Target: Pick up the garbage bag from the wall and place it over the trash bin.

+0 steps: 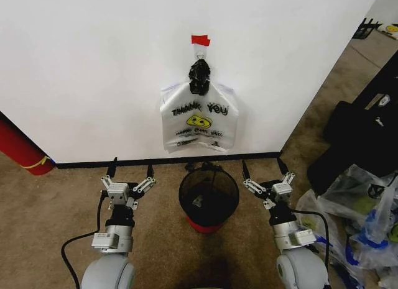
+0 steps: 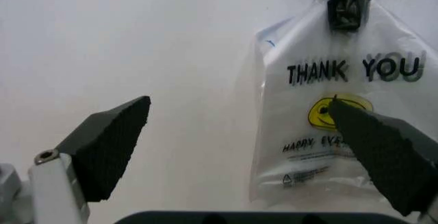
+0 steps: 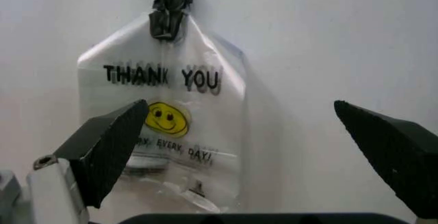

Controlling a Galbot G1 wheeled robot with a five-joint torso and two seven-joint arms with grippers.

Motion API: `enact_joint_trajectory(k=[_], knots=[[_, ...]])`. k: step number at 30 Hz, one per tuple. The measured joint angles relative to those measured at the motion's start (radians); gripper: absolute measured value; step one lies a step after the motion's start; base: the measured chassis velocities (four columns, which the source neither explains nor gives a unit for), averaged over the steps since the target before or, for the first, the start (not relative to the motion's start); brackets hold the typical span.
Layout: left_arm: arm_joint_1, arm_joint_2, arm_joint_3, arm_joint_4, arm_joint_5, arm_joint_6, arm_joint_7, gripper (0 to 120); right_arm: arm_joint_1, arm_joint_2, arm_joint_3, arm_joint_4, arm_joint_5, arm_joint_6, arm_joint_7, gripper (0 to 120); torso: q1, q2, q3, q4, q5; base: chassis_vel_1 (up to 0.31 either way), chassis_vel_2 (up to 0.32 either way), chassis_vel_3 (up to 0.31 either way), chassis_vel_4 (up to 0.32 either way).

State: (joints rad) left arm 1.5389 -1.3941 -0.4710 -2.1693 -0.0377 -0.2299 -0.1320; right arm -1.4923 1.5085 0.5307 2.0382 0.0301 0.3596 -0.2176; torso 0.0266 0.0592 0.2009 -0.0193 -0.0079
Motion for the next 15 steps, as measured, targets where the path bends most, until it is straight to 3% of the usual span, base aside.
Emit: enact_joint_trajectory(k=[15], knots=[[0.003, 0.006, -0.005, 0.006, 0.011, -0.004, -0.002, 100, -0.019, 0.009, -0.016, -0.003, -0.042, 0.006, 0.069, 100, 0.0, 0.0, 0.0, 0.0, -0.0001, 0.0, 0.0, 0.0, 0.0]])
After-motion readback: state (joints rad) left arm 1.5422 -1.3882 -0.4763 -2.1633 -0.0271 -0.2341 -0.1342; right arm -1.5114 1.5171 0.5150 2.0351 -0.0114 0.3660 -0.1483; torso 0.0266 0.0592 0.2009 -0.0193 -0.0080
